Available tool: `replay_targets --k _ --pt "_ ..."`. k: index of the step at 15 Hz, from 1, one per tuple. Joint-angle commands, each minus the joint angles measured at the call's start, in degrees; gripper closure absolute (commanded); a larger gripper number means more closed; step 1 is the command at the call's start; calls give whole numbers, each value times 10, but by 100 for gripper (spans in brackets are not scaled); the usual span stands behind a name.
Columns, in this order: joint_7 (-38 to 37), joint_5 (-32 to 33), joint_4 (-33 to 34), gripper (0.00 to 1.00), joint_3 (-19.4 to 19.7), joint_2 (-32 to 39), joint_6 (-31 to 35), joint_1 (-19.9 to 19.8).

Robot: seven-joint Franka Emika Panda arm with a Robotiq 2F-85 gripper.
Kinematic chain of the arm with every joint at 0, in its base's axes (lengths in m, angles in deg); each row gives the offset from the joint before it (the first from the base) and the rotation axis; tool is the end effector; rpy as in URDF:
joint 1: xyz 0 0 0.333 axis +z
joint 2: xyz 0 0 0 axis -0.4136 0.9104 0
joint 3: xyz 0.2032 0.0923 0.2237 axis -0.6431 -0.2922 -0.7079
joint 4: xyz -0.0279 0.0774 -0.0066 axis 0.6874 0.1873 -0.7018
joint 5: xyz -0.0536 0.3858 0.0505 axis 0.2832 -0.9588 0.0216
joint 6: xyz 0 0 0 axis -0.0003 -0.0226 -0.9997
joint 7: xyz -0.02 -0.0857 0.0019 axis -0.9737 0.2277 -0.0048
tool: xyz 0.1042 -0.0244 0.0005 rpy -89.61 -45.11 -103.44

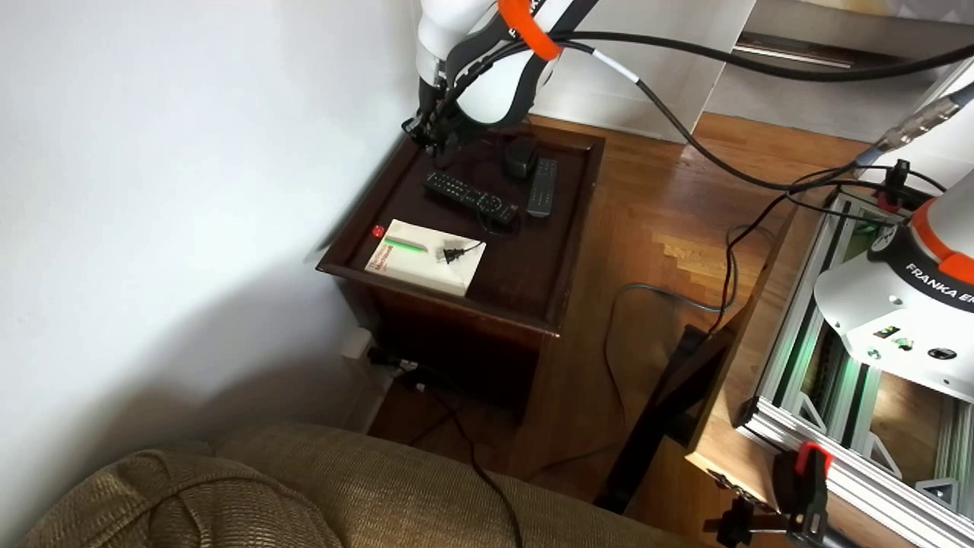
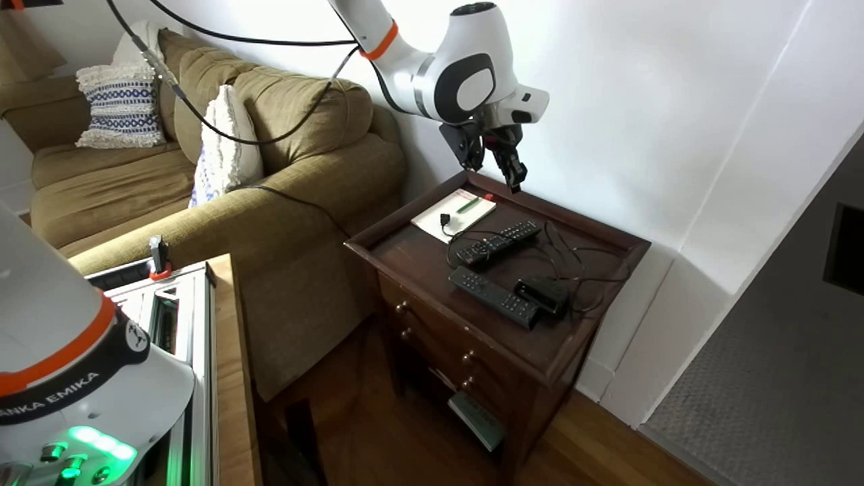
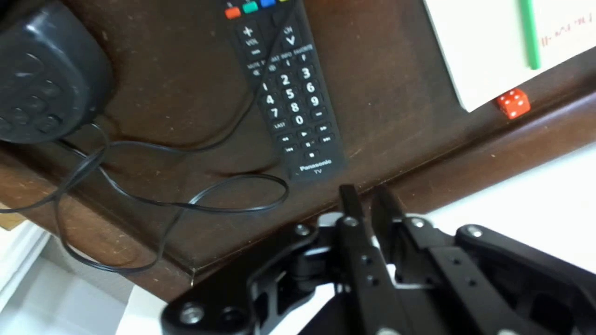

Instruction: Push a button on the remote control

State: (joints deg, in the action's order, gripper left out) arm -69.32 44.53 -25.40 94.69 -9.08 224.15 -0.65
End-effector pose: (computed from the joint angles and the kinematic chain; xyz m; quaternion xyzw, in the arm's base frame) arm 0.6329 0.1480 0.1969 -0.9821 0.0943 -0.1632 0.0045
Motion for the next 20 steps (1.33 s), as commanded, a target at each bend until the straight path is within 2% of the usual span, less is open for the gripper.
replay_targets --k 1,4,8,13,14,20 --pt "-28 43 -69 53 22 -88 -105 25" --pt "-38 83 -96 31 2 -146 -167 10" --pt "-34 98 -126 1 -41 -216 -231 -24" --pt "16 63 -152 0 -99 -275 -294 -83" --pt "-14 85 -121 0 -103 -244 -286 -82" --pt "0 79 -139 0 -115 -265 -290 -98"
